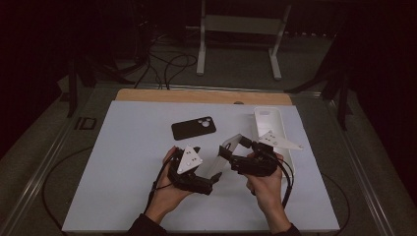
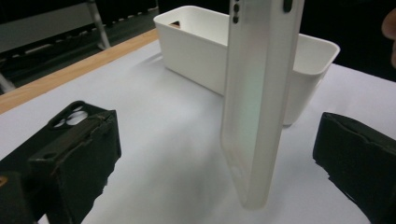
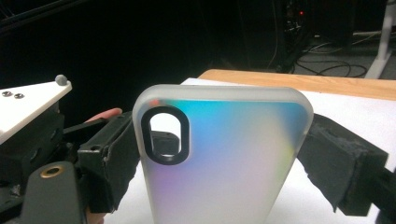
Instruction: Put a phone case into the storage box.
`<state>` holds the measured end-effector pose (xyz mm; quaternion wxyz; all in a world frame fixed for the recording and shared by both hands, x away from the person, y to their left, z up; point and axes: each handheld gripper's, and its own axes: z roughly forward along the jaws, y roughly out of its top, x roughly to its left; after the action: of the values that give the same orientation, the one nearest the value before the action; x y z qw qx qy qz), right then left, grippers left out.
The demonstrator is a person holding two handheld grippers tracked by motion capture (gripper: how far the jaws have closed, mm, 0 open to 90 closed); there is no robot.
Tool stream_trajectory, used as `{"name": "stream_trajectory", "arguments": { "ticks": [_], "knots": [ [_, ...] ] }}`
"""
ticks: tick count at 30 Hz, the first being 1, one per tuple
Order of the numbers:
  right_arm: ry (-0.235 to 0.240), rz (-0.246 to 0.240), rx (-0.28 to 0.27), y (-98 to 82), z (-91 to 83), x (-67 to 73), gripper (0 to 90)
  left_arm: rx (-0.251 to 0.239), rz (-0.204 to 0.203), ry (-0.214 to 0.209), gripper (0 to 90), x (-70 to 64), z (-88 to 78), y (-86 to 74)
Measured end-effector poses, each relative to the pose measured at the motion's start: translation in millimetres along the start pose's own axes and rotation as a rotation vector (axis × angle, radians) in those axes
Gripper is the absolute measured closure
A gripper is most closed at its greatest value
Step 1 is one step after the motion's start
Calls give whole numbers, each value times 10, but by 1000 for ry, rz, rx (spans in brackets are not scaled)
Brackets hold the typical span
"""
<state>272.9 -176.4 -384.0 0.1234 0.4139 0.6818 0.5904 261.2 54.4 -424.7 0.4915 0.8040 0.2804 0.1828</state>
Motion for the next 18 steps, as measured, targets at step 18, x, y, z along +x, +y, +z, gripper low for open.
{"name": "stream_trajectory", "arguments": {
  "ticks": [18],
  "knots": [
    [-35,-4,3,22,21,-56,168,-24,-62,131,0,288,-255,-164]
  ]
}}
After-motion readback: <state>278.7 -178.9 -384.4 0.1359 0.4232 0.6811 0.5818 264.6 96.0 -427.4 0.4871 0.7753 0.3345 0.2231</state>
